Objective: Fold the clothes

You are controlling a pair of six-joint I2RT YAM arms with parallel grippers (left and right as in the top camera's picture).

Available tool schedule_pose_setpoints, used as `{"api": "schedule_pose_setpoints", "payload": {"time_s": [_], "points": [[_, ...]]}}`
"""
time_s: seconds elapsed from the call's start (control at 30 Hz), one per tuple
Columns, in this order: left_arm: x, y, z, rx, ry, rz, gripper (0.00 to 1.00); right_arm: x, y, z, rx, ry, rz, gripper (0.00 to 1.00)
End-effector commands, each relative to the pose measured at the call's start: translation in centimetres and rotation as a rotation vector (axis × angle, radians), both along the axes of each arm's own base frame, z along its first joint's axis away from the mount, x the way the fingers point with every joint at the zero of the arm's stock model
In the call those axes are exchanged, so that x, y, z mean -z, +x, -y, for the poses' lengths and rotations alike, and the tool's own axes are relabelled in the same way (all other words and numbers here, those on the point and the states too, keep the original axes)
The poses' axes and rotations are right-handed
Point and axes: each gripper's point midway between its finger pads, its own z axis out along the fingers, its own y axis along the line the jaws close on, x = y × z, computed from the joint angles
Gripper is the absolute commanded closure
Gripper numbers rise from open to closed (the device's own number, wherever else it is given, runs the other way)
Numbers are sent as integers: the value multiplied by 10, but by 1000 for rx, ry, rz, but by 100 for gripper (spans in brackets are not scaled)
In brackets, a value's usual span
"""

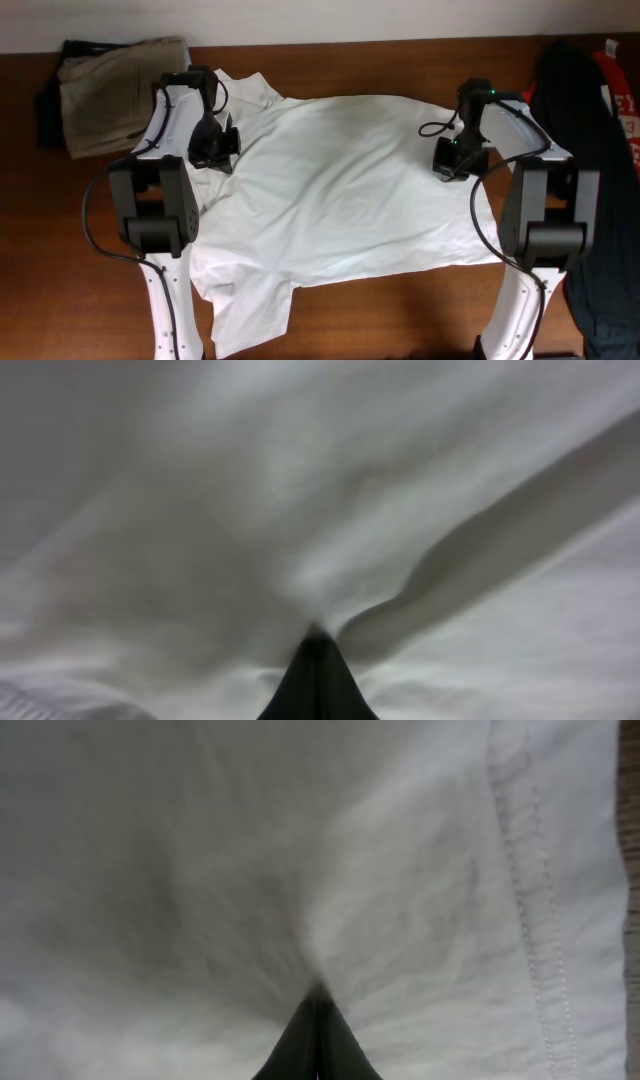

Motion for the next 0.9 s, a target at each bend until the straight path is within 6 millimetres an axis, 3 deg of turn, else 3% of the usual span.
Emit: {"api": "schedule_pose_setpoints", "payload": {"time_s": [0.0,0.17,0.33,0.37,0.43,0.47,0.5,0.53,0.57,0.6,0.67,0.73,0.8,0.87], "points": [[16,1,-29,-15,113,-13,99,30,-35,33,143,-92,-121,96],[15,4,-32,-23,112,-4,99,24,-65,73,303,-78,-220,96],[-4,20,-32,-38,112,48,99,1,-71,80,322,-93,-209,96],[-16,27,-32,-40,111,74,99,-11,-67,81,342,-98,-171,96],[-67,52,-21,-47,49,188,99,-69,-48,86,357,-112,12,96],[-87,64,-13,-45,11,251,99,-95,-36,87,356,-106,116,72],[-107,82,4,-32,-58,342,99,-122,-11,81,300,-54,267,39],[-115,97,19,-13,-106,413,99,-136,13,70,237,23,386,29],[-113,109,31,10,-114,456,99,-137,33,63,214,79,455,42],[-108,111,39,23,-118,458,99,-133,40,61,198,93,469,47],[-74,114,68,74,-123,429,99,-109,66,38,67,133,505,61],[-43,116,78,91,-114,398,99,-88,77,24,29,131,495,62],[-9,111,76,73,-107,337,99,-61,83,24,25,103,464,64],[9,111,68,68,-67,317,99,-37,87,26,30,101,442,65]]}}
